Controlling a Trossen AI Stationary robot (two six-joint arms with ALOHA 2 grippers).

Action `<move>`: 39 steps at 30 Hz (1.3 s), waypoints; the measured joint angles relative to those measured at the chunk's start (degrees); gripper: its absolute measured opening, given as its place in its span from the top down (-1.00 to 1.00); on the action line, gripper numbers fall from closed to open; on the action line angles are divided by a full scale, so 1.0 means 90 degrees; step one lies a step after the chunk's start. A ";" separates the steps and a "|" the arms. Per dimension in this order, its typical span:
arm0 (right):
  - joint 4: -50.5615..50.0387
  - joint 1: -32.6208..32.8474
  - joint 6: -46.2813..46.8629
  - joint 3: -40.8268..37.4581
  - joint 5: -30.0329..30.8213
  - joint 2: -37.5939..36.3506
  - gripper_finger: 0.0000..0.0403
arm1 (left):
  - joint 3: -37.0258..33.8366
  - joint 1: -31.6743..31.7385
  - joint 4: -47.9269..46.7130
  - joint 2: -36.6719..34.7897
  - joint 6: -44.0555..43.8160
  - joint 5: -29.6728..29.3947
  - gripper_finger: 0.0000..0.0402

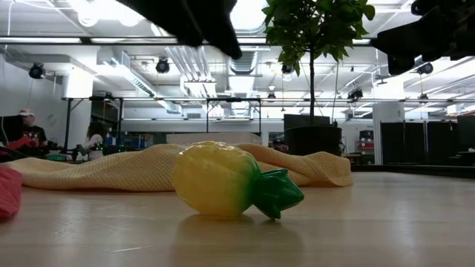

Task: Pick and placing Produce into tupperware
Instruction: Put the yellow pineapple into the white bin

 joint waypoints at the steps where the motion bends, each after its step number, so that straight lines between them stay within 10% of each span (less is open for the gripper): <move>1: 0.0000 0.0002 0.0000 0.0000 0.0000 0.0000 0.60 | 0.0123 0.0017 -0.0173 0.0153 -0.0133 0.0054 -0.71; 12: -0.0044 0.0002 -0.0051 0.0000 0.0000 0.0000 0.66 | 0.1304 0.0136 -0.1079 0.1362 -0.0537 0.1633 -0.71; 39: -0.0199 0.0002 -0.0031 0.0000 0.0000 -0.0001 0.62 | 0.1482 0.0163 -0.1339 0.1943 -0.2704 0.1657 -0.71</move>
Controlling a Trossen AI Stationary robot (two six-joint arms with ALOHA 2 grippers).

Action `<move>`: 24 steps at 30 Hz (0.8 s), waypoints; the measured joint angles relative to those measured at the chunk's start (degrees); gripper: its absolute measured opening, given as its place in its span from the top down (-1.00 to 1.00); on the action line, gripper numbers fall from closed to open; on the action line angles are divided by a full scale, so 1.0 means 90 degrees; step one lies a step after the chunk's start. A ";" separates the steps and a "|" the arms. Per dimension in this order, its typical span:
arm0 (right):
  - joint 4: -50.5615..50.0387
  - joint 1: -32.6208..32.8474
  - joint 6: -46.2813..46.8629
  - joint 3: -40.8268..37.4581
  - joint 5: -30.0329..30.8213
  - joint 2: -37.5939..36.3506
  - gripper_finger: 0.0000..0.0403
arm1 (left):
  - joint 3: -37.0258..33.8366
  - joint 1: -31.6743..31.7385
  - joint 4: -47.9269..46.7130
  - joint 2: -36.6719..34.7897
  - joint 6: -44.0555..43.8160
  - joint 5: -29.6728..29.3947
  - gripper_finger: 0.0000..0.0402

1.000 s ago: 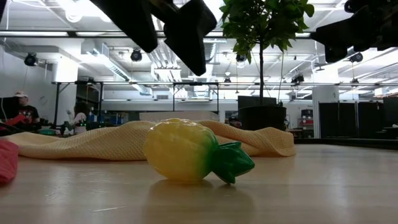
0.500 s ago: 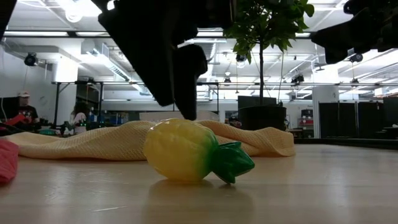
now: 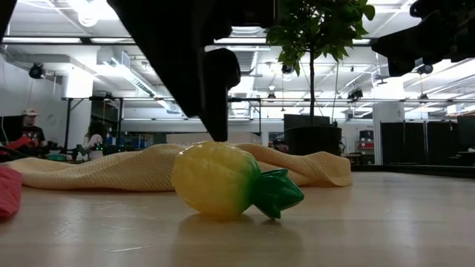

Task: Pick and placing Produce into tupperware
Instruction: Put the yellow pineapple into the white bin

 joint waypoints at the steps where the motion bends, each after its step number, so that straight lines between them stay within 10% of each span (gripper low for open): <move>1: 0.0000 -0.0002 -0.0001 0.0000 0.0000 0.0001 0.62 | -0.0001 -0.0027 0.0000 0.0000 -0.0037 0.0004 -0.71; 24: -0.0020 0.0000 0.0035 0.0000 0.0000 0.0001 0.61 | 0.0137 -0.0345 0.0465 0.0177 -0.0893 -0.0633 -0.71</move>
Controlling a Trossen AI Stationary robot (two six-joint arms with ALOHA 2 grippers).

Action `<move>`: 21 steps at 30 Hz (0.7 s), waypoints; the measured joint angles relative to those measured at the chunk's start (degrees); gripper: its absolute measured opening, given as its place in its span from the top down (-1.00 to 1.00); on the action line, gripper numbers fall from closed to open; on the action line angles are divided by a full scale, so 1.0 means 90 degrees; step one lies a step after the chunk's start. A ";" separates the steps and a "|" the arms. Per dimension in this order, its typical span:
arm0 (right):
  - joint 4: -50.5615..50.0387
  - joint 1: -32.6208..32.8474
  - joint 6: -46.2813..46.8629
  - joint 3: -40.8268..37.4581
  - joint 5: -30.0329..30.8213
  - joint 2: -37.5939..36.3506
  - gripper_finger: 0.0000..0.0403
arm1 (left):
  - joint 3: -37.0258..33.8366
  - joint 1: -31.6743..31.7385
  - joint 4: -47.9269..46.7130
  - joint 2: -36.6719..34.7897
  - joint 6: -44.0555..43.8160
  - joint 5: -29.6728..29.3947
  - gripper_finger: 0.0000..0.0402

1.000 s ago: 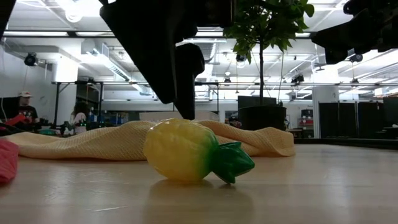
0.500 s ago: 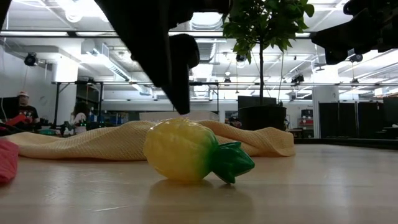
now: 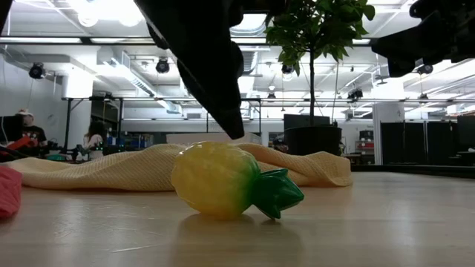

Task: Pick and placing Produce into tupperware
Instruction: Put the yellow pineapple into the white bin

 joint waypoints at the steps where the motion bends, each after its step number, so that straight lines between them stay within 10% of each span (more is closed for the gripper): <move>1: -0.0019 -0.0001 -0.0004 0.0000 0.0000 0.0000 0.61 | -0.0006 0.0000 0.0031 -0.0001 -0.0025 -0.0004 -0.71; 21: -0.0213 -0.0001 -0.0079 0.0000 0.0000 -0.0002 0.61 | -0.0506 0.0028 0.0293 -0.0002 -0.0115 -0.0024 -0.71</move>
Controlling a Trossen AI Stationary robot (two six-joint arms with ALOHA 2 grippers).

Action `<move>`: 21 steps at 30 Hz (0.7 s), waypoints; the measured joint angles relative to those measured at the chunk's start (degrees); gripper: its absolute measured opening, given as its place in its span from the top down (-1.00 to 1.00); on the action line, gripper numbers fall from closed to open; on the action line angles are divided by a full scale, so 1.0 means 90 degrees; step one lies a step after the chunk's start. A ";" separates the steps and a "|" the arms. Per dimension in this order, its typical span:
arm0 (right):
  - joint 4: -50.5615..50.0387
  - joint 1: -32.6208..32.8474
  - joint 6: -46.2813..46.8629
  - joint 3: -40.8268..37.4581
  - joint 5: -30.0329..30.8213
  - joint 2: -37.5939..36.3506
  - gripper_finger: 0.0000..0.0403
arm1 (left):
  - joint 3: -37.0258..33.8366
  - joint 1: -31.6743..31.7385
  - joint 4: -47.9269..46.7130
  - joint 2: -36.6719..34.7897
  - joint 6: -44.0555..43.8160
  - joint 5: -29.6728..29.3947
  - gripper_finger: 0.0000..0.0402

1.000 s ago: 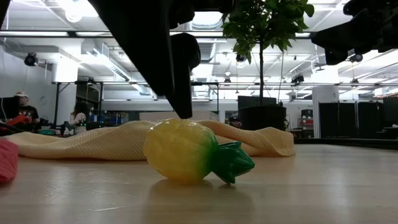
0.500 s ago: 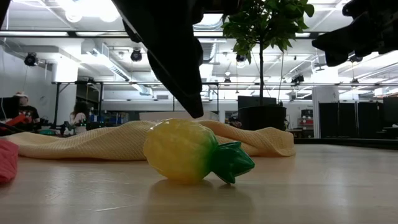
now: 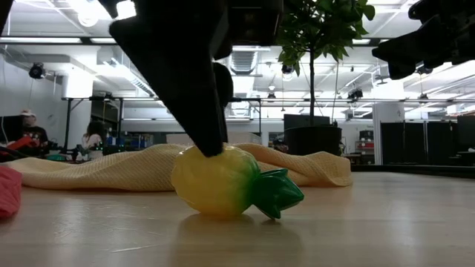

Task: Pick and placing Produce into tupperware
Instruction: Put the yellow pineapple into the white bin

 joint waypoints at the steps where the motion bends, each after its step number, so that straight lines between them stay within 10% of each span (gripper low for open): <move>1: 0.0000 0.0000 0.0004 0.0000 0.0000 0.0000 0.62 | -0.0062 0.0000 0.0153 0.0000 0.0004 -0.0003 -0.71; 21: 0.0002 -0.0001 0.0002 0.0000 0.0000 0.0000 0.60 | -0.0563 0.0041 0.0563 0.0000 0.0152 0.0040 -0.71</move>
